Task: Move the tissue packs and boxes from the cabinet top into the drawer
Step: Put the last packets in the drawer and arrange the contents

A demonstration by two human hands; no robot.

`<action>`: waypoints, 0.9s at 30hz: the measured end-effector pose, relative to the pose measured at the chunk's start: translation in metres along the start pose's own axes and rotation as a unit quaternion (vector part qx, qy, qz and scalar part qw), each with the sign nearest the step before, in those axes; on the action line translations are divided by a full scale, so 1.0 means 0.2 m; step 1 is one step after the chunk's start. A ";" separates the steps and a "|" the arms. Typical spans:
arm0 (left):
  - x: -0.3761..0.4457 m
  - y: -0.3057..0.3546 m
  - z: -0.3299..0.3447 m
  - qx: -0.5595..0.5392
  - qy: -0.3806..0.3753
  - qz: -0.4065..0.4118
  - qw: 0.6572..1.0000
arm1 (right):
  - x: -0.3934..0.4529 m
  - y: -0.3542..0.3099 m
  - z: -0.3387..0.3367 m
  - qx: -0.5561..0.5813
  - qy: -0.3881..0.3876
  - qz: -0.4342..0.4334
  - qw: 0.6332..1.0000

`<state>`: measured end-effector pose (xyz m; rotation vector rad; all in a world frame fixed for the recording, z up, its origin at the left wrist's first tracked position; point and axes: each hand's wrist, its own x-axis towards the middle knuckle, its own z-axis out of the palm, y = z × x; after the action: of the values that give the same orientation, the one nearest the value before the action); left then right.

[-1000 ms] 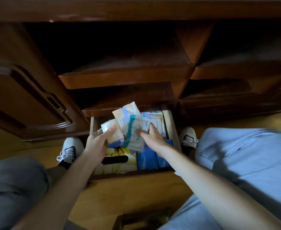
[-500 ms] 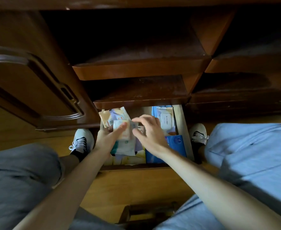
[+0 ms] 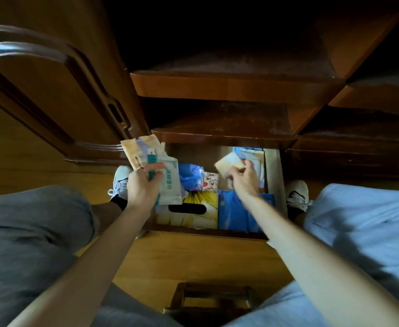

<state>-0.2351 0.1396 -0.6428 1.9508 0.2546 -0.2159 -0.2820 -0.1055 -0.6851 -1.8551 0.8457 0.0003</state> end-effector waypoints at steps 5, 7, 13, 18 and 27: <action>0.04 -0.08 0.01 -0.047 -0.017 -0.040 0.998 | 0.22 0.15 0.08 -0.150 -0.061 -0.007 0.987; 0.04 -0.09 0.03 -0.061 -0.033 -0.044 0.997 | 0.26 0.16 0.15 -0.208 -0.096 -0.049 0.972; 0.04 -0.08 0.07 -0.071 -0.057 -0.052 0.995 | 0.30 0.20 0.22 -0.298 -0.135 -0.115 0.938; 0.05 -0.07 0.09 -0.076 -0.066 -0.069 0.993 | 0.40 0.19 0.16 -0.161 -0.127 -0.038 0.978; 0.04 -0.09 0.13 -0.075 -0.087 -0.067 0.991 | 0.45 0.29 0.14 -0.331 -0.107 -0.036 0.937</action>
<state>-0.2333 0.1238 -0.6711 1.7551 0.2793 -0.4394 -0.2353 -0.1446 -0.7772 -2.4548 0.6654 0.4889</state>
